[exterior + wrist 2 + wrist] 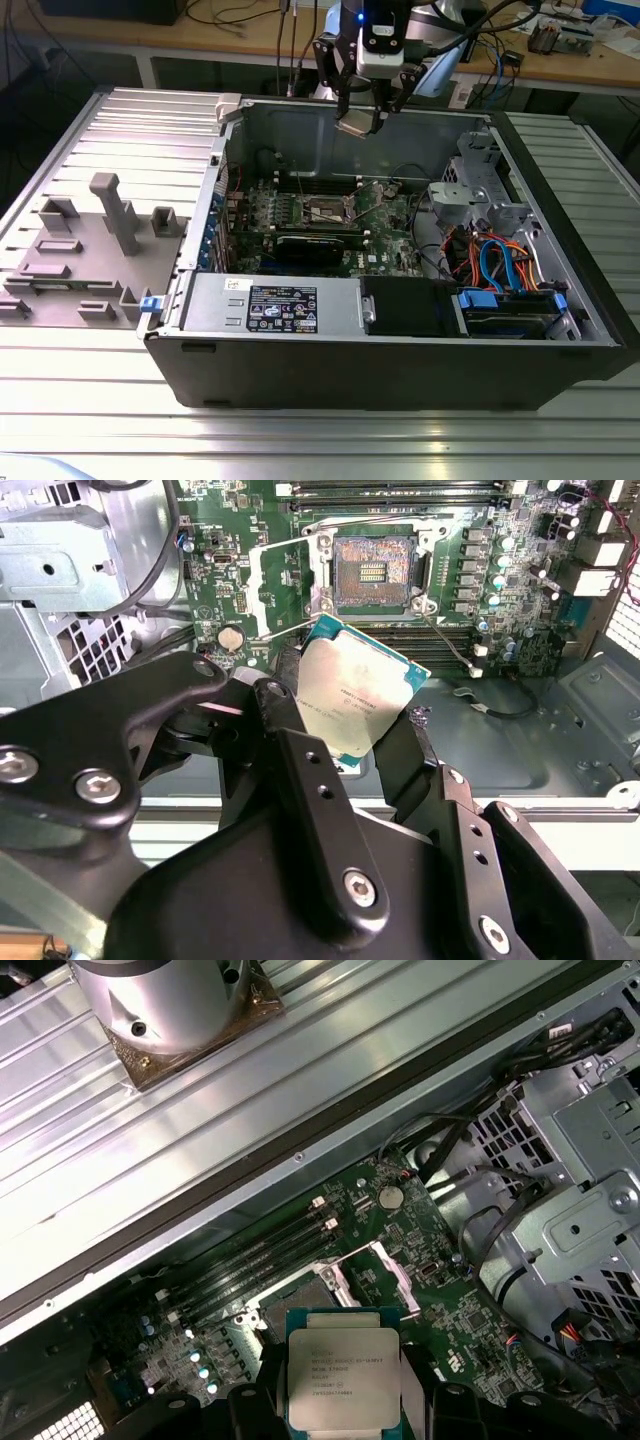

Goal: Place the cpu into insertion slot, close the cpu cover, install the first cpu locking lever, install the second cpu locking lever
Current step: 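Place the cpu into insertion slot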

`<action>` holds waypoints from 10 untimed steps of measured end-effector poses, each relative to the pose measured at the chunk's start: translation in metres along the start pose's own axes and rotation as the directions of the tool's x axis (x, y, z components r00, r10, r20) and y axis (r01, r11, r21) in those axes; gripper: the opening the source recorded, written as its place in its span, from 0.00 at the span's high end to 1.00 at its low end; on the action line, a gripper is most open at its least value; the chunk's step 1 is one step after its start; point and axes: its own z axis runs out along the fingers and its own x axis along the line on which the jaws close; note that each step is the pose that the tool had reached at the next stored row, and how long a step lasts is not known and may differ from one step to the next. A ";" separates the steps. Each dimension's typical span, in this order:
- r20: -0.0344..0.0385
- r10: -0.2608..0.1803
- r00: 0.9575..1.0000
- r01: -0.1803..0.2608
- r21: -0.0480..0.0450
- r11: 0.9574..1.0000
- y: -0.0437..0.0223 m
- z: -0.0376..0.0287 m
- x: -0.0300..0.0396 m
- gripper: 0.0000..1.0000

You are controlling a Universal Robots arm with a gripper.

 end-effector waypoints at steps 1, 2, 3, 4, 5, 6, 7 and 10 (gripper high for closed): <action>0.000 0.000 1.000 0.000 0.000 1.000 0.0000 0.0003 0.0000 0.46; 0.000 0.000 1.000 0.000 0.000 1.000 0.0000 0.0003 0.0000 0.46; 0.000 0.000 1.000 0.000 0.000 1.000 0.0000 0.0003 0.0000 0.46; 0.000 0.000 1.000 0.000 0.000 1.000 0.0000 0.0003 0.0000 0.46; 0.000 0.000 1.000 0.000 0.000 1.000 0.0000 0.0004 0.0000 0.46; 0.000 0.000 1.000 0.000 0.000 1.000 0.0000 0.0004 0.0000 0.46; 0.000 0.000 1.000 0.000 0.000 1.000 0.0000 0.0004 0.0000 0.46; 0.000 0.000 1.000 0.000 0.000 1.000 0.0000 0.0004 0.0000 0.46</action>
